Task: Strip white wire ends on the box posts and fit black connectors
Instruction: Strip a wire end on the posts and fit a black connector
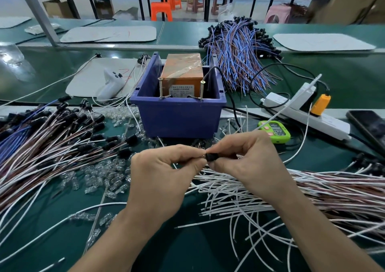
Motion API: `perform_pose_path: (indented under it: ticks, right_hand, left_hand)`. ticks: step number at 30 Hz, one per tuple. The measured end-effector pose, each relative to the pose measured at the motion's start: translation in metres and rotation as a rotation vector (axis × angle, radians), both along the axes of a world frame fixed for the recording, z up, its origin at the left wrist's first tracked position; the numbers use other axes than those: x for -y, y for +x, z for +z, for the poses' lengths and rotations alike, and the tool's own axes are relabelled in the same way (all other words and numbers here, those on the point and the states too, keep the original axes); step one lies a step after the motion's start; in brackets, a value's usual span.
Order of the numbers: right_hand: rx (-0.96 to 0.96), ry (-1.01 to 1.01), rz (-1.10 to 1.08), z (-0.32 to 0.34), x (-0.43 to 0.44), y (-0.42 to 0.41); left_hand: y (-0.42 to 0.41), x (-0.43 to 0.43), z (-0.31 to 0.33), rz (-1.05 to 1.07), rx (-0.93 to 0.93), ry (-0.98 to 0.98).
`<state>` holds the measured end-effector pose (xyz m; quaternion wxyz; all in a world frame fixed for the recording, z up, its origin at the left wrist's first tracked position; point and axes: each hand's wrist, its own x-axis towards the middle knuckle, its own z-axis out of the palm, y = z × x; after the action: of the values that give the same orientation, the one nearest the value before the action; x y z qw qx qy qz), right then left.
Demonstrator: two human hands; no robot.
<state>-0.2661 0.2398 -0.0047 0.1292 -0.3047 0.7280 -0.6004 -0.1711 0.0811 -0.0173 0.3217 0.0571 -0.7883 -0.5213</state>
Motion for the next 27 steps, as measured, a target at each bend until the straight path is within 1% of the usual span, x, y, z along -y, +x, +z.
perform_pose_path:
  ticks: [4,11,12,16,18,27]
  right_hand:
    - [0.006,-0.008,-0.012,0.001,0.002,0.002]
    - [0.014,0.052,-0.09,-0.002,0.002,0.002]
    - [0.013,0.059,-0.096,-0.001,0.002,0.001]
    - [0.053,0.047,-0.079,0.0,0.002,-0.001]
    - [0.081,0.033,-0.067,0.0,0.002,-0.003]
    - [0.075,0.084,-0.087,-0.003,0.002,-0.004]
  left_hand:
    - [0.001,0.002,0.005,0.048,-0.007,-0.024]
    - [-0.002,0.001,0.007,0.079,0.078,-0.018]
    - [-0.003,0.001,0.006,0.071,0.091,0.008]
    - [-0.01,0.003,0.002,0.001,0.136,0.24]
    - [-0.01,0.003,0.001,0.002,0.133,0.282]
    - [-0.008,-0.003,-0.006,0.07,0.141,0.181]
